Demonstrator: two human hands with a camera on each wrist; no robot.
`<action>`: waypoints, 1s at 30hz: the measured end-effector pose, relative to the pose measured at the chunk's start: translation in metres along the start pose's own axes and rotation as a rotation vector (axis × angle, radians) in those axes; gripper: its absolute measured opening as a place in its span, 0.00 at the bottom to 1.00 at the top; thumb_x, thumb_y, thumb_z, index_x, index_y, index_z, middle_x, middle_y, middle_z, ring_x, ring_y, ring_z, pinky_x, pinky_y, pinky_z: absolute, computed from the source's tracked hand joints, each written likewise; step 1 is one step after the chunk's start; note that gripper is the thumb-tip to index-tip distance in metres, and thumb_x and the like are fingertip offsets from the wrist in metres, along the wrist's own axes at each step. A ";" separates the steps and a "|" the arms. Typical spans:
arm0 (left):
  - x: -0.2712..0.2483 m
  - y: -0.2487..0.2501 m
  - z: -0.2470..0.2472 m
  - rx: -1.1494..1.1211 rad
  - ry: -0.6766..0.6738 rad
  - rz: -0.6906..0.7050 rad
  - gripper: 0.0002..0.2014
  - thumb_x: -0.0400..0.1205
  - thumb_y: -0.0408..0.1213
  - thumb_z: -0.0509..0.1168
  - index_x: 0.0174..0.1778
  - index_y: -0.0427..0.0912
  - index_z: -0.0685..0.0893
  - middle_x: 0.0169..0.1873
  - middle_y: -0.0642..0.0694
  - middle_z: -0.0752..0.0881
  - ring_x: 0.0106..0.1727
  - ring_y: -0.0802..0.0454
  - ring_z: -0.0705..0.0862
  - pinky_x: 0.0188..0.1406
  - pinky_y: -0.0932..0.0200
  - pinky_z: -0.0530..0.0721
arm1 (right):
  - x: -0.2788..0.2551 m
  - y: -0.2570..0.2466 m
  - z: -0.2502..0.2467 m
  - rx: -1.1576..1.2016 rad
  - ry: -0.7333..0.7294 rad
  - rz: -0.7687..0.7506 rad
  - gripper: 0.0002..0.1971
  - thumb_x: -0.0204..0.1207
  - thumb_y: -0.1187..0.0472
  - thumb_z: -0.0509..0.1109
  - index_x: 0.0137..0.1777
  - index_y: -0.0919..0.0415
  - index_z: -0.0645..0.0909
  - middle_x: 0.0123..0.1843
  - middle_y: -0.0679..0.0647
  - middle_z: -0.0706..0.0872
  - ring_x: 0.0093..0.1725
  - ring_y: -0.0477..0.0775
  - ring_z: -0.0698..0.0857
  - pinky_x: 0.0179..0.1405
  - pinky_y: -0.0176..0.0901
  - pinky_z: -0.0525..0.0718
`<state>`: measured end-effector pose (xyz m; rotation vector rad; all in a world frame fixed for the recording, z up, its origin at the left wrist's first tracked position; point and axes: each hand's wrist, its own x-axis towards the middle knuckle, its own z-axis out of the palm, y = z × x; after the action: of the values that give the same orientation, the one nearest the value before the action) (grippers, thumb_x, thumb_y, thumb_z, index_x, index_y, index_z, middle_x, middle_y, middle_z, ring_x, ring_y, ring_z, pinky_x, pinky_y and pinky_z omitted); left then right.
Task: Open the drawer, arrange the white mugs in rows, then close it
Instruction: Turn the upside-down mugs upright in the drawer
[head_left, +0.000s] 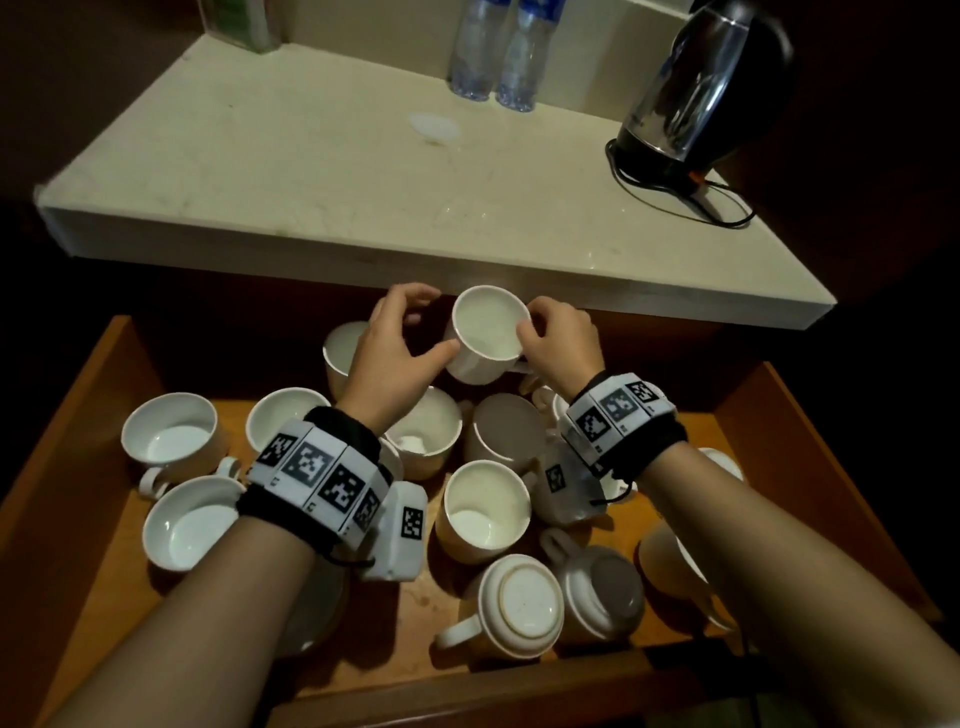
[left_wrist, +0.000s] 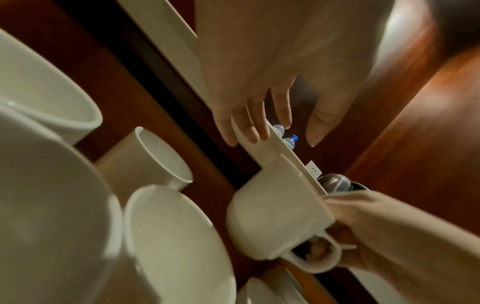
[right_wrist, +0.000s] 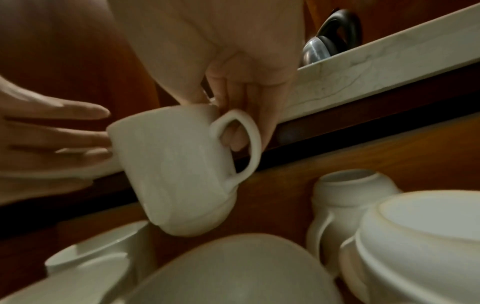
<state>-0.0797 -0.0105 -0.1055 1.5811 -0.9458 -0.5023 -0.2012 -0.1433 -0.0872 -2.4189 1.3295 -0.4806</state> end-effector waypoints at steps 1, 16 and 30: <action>0.001 0.001 0.000 -0.008 0.006 -0.014 0.21 0.75 0.30 0.70 0.63 0.43 0.75 0.63 0.47 0.79 0.63 0.54 0.77 0.61 0.58 0.76 | 0.000 0.004 0.002 -0.022 -0.002 0.022 0.12 0.78 0.58 0.62 0.55 0.59 0.83 0.54 0.61 0.89 0.56 0.65 0.84 0.52 0.51 0.81; 0.003 -0.004 0.004 0.108 -0.042 -0.010 0.12 0.76 0.24 0.63 0.53 0.40 0.83 0.48 0.50 0.85 0.54 0.55 0.82 0.48 0.73 0.76 | 0.029 0.016 0.039 -0.155 -0.273 0.270 0.10 0.77 0.62 0.67 0.55 0.65 0.84 0.56 0.62 0.87 0.56 0.63 0.86 0.48 0.46 0.82; -0.005 0.004 0.009 0.132 -0.126 -0.008 0.11 0.78 0.25 0.61 0.52 0.42 0.83 0.46 0.50 0.85 0.54 0.52 0.84 0.55 0.56 0.83 | -0.006 0.024 0.004 -0.048 -0.203 0.072 0.13 0.79 0.54 0.68 0.57 0.61 0.84 0.54 0.56 0.88 0.57 0.53 0.85 0.51 0.41 0.79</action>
<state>-0.0909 -0.0120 -0.1046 1.6869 -1.0873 -0.5597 -0.2208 -0.1496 -0.1024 -2.3751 1.3479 -0.1800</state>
